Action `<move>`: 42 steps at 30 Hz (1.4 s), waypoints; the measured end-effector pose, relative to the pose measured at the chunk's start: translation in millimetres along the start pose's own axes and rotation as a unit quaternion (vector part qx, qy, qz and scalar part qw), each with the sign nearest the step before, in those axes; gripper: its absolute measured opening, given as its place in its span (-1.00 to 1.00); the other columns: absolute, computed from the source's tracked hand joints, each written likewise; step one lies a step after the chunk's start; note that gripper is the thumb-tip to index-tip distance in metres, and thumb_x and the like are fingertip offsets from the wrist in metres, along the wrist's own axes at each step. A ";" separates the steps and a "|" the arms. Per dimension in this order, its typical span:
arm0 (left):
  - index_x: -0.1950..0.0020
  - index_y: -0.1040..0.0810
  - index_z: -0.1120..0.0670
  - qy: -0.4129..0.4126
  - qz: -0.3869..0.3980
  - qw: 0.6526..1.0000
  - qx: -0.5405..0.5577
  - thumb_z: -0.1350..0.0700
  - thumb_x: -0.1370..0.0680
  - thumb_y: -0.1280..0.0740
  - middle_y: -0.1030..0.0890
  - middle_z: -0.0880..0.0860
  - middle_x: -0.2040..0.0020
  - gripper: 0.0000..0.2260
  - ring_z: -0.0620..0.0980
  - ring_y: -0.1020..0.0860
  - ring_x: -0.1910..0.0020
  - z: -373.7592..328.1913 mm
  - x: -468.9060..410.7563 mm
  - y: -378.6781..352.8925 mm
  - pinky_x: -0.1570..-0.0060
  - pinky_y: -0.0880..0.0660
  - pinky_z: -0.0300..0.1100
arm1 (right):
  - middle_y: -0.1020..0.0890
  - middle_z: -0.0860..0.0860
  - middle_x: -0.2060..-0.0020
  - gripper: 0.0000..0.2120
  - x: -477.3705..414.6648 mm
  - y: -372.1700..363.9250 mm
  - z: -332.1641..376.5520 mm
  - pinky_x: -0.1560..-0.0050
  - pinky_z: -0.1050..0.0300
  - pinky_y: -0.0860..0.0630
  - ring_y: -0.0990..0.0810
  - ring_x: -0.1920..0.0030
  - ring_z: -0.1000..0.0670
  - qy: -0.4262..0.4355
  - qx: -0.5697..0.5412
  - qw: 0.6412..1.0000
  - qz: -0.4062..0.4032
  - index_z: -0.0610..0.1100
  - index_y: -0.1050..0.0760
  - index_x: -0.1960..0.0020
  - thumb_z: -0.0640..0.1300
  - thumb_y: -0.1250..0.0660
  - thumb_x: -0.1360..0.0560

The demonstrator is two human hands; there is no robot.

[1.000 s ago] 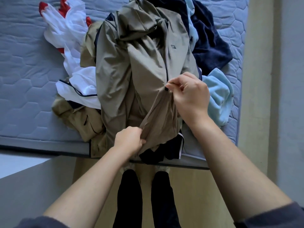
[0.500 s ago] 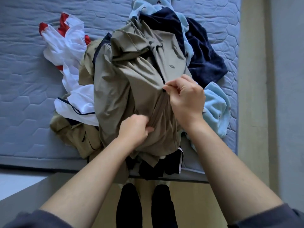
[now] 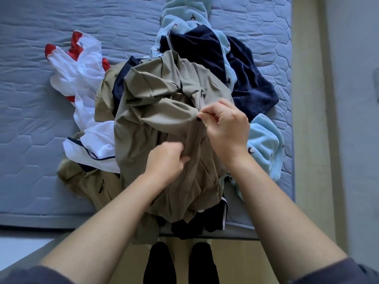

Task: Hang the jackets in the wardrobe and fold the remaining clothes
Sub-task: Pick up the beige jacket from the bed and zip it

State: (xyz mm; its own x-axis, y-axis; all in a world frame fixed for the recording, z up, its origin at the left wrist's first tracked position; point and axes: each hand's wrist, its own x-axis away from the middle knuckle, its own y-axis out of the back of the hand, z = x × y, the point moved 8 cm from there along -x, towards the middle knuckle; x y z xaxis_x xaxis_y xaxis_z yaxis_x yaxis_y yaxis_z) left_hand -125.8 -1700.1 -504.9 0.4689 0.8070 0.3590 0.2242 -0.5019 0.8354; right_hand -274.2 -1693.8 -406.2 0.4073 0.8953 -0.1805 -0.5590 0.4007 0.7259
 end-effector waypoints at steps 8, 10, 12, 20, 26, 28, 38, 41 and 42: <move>0.23 -0.35 -0.01 0.086 0.192 0.976 -0.059 -0.12 -0.50 -0.32 -0.54 -0.02 0.16 -0.74 0.07 -0.58 0.04 64.1 54.9 -85.4 0.24 -0.33 -0.16 | -0.62 0.03 0.26 -0.91 14.0 -11.7 -4.8 0.28 -0.05 -0.51 -0.58 0.28 -0.03 -0.014 -0.018 1.000 0.007 -0.11 -0.67 0.16 -0.10 -0.43 -0.46; 0.24 -0.38 -0.08 0.093 0.165 0.982 -0.013 -0.21 -0.43 -0.32 -0.46 -0.09 0.26 -0.75 0.03 -0.57 0.10 55.4 45.1 -71.4 0.26 -0.33 -0.17 | -0.62 0.02 0.25 -0.92 17.5 -11.6 -5.7 0.27 -0.06 -0.52 -0.59 0.27 -0.04 -0.018 -0.033 0.999 0.003 -0.12 -0.67 0.16 -0.12 -0.43 -0.46; 0.20 -0.48 -0.12 0.106 0.096 0.987 0.080 -0.29 -0.36 -0.33 -0.49 -0.15 0.29 -0.74 -0.05 -0.51 0.21 40.6 25.7 -48.3 0.26 -0.38 -0.18 | -0.63 0.01 0.24 -0.91 20.5 -12.3 -5.4 0.25 -0.08 -0.53 -0.61 0.24 -0.06 -0.020 -0.035 0.999 0.009 -0.13 -0.66 0.15 -0.12 -0.42 -0.47; 0.10 -0.51 -0.07 0.140 -0.006 0.979 0.148 -0.09 -0.45 -0.34 -0.61 -0.05 0.12 -0.87 0.06 -0.58 0.05 28.8 24.5 -20.2 0.13 -0.50 -0.09 | -0.59 0.05 0.27 -0.94 1.1 14.8 -2.6 0.26 -0.04 -0.51 -0.54 0.30 0.04 -0.011 -0.071 0.996 -0.055 -0.16 -0.66 0.18 -0.18 -0.44 -0.45; 0.01 -0.58 0.00 0.095 -0.097 0.981 0.139 -0.12 -0.49 -0.35 -0.66 0.10 0.08 -0.77 0.21 -0.58 0.02 0.2 -4.5 10.7 0.15 -0.50 -0.02 | -0.62 0.03 0.25 -0.95 21.0 1.2 5.9 0.24 -0.06 -0.52 -0.59 0.24 0.00 0.000 -0.066 0.998 -0.019 -0.15 -0.66 0.17 -0.19 -0.44 -0.46; -0.01 -0.61 -0.03 0.091 -0.077 0.988 0.101 -0.06 -0.52 -0.31 -0.67 0.08 0.07 -0.83 0.20 -0.58 0.01 4.6 1.7 5.1 0.14 -0.50 -0.04 | -0.62 0.02 0.25 -0.95 19.3 6.0 3.0 0.24 -0.07 -0.53 -0.59 0.25 -0.02 -0.005 -0.071 0.997 -0.030 -0.15 -0.66 0.17 -0.19 -0.44 -0.45; 0.16 -0.52 0.12 0.028 -0.160 0.975 0.151 -0.03 -0.48 -0.38 -0.63 0.07 0.18 -0.78 0.18 -0.55 0.14 -20.7 2.3 25.9 0.26 -0.41 -0.02 | -0.62 0.00 0.27 -0.93 24.2 -0.3 2.7 0.28 -0.07 -0.53 -0.60 0.26 -0.06 0.024 -0.034 0.999 -0.021 -0.16 -0.65 0.18 -0.17 -0.44 -0.45; 0.13 -0.52 0.10 0.060 -0.098 0.987 0.109 -0.07 -0.49 -0.37 -0.63 0.10 0.14 -0.77 0.20 -0.55 0.08 -4.8 16.1 -1.8 0.22 -0.41 -0.03 | -0.61 0.00 0.28 -0.92 27.7 0.1 2.2 0.31 -0.05 -0.52 -0.59 0.30 -0.06 0.035 -0.026 0.999 -0.029 -0.16 -0.65 0.20 -0.17 -0.43 -0.46; 0.14 -0.50 0.09 0.073 -0.071 0.991 0.089 -0.09 -0.50 -0.36 -0.62 0.10 0.14 -0.75 0.20 -0.56 0.07 2.2 22.3 -12.7 0.21 -0.42 -0.03 | -0.61 0.01 0.29 -0.91 26.9 1.6 2.5 0.32 -0.04 -0.52 -0.59 0.30 -0.05 0.038 -0.032 0.998 -0.040 -0.16 -0.65 0.20 -0.17 -0.43 -0.46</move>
State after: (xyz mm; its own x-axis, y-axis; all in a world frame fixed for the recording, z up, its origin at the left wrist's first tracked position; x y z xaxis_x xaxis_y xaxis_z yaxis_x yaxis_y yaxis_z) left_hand -116.4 -1676.4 -508.4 0.2965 0.9030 0.3110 0.4325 -0.4173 0.7992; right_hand -262.3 -1669.6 -408.2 0.3977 0.8711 -0.2882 -0.5726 0.4810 0.6639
